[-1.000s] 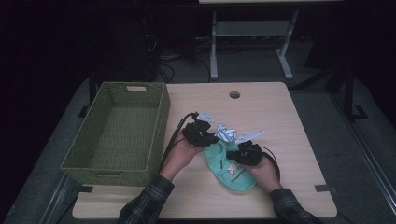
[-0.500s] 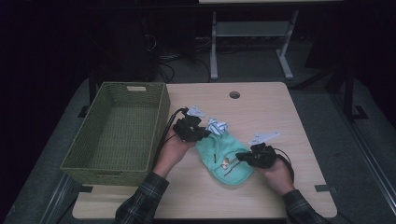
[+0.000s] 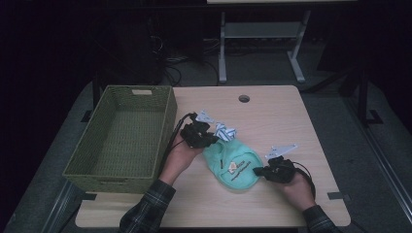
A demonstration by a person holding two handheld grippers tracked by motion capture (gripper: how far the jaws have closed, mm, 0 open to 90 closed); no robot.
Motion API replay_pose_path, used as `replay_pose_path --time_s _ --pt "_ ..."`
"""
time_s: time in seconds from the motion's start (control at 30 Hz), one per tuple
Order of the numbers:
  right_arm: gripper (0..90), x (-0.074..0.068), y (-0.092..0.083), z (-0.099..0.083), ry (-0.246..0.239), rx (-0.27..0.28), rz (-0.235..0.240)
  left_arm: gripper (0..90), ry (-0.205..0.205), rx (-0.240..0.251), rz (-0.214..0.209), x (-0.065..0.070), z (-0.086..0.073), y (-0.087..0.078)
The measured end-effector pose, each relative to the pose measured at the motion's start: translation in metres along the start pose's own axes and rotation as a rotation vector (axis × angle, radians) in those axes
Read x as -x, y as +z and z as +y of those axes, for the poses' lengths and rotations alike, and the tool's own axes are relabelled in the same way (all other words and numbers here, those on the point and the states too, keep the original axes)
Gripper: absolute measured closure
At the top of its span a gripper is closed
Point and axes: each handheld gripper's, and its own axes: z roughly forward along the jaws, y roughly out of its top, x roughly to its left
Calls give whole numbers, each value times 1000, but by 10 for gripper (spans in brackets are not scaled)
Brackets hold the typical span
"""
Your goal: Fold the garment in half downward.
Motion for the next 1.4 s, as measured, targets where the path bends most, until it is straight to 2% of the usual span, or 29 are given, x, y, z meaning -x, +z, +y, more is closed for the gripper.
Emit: replay_pose_path --time_s 0.3,0.43,0.63,0.73,0.93,0.97,1.07,1.27,1.33,1.37,1.4 --pt "900 0 1 0 -3 1 -3 800 59 -27 -27 17 5 9" --pt "900 0 1 0 -4 1 -3 795 93 -51 -54 30 7 19" --pt "900 -1 0 0 -6 1 -2 784 106 -78 -91 43 5 33" --pt "900 1 -5 1 -1 18 -10 769 114 -89 -103 47 5 40" --pt "900 9 -13 -1 21 43 -31 663 103 -90 -130 49 4 44" --pt "900 12 -16 -2 33 47 -36 591 91 -76 -150 49 4 43" --pt "900 14 -18 -3 35 57 -40 525 86 -67 -162 48 5 41" --pt "900 17 -23 -4 43 64 -51 505 83 -44 -170 47 7 36" --pt "900 17 -23 -4 44 66 -51 505 66 -29 -168 46 7 35" --pt "900 17 -24 -4 43 68 -51 506 73 -30 -168 44 8 33" --pt "900 16 -24 -5 34 71 -50 509 55 -18 -166 43 9 33"
